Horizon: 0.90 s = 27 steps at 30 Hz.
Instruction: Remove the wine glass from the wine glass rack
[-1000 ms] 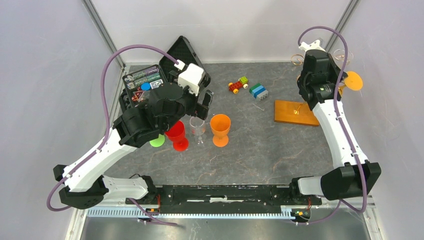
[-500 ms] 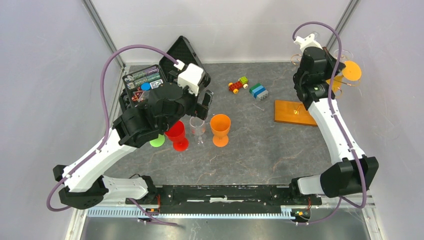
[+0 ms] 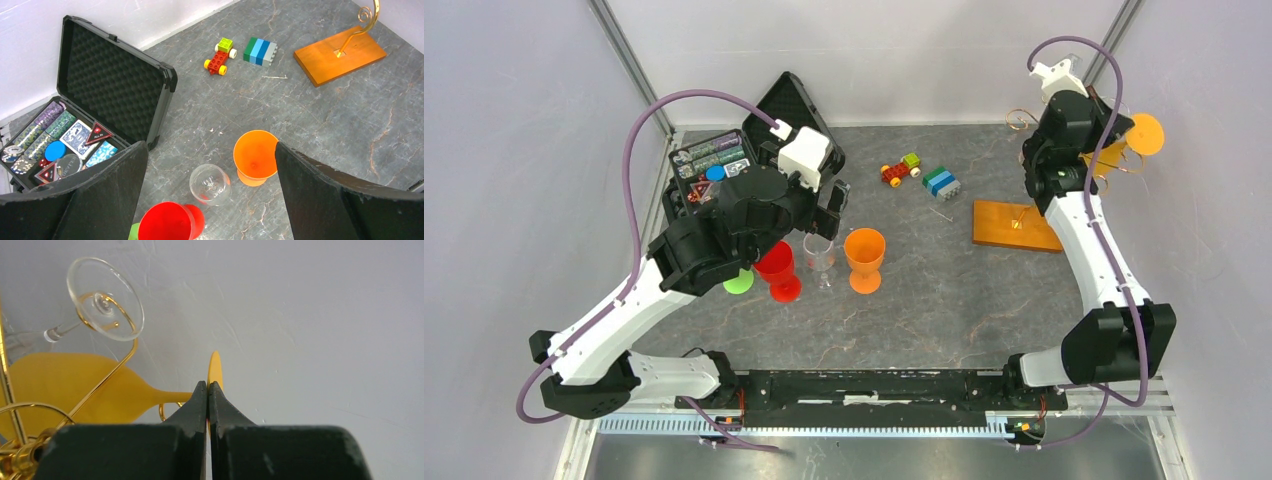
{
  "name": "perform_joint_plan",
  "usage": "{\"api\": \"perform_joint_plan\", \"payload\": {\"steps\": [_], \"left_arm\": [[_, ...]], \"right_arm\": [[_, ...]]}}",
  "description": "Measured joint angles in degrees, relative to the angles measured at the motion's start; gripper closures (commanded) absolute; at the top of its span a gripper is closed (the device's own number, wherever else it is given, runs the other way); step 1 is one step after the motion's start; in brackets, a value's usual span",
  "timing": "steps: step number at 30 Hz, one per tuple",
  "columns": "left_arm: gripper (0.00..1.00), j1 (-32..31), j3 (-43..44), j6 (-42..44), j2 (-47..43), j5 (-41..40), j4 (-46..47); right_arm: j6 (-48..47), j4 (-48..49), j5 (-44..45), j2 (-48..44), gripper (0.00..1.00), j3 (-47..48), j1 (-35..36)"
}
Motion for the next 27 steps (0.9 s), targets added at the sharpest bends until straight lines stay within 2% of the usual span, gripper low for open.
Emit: {"api": "perform_joint_plan", "payload": {"steps": [17, 27], "left_arm": [[0.00, 0.00, 0.00, 0.00, 0.09, 0.20, 0.00], [0.00, 0.00, -0.02, 0.00, -0.26, 1.90, 0.83]], "right_arm": [[-2.47, 5.29, -0.90, -0.46, 1.00, -2.12, -5.07], [-2.82, 3.91, 0.50, -8.07, 1.00, -6.75, -5.46]]}}
